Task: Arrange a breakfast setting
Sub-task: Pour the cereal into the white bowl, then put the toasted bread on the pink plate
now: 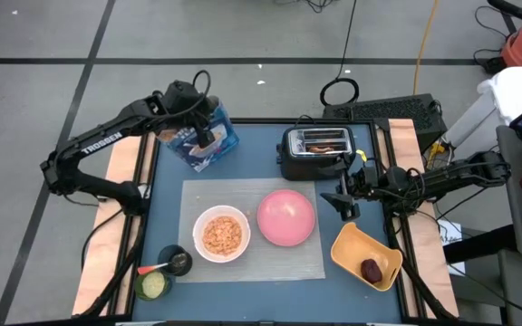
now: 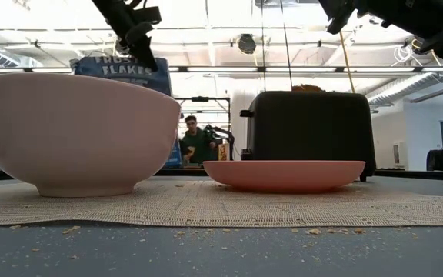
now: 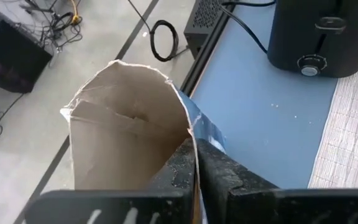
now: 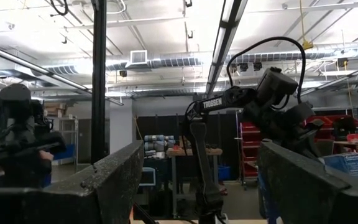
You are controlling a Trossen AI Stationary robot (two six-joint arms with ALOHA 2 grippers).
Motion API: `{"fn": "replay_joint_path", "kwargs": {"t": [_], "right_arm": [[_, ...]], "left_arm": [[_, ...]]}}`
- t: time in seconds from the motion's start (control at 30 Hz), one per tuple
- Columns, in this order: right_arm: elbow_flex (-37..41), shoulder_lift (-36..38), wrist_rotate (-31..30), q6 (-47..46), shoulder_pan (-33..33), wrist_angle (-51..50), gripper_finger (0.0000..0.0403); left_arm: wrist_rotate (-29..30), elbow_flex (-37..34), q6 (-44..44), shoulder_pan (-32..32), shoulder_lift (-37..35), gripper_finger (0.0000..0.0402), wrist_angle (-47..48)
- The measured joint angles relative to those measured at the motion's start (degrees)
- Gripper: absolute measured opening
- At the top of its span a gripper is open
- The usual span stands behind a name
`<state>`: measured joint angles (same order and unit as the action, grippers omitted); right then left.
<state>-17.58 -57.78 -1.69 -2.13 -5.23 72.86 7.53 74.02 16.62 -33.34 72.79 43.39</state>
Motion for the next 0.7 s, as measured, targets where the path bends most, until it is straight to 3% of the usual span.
{"fn": "replay_joint_path", "kwargs": {"t": [0.7], "right_arm": [[0.0, 0.0, 0.0, 0.02, 0.0, -0.05, 0.0304]], "left_arm": [[-0.28, 0.0, -6.29, 0.0, 0.0, 0.0198, -1.02]]}}
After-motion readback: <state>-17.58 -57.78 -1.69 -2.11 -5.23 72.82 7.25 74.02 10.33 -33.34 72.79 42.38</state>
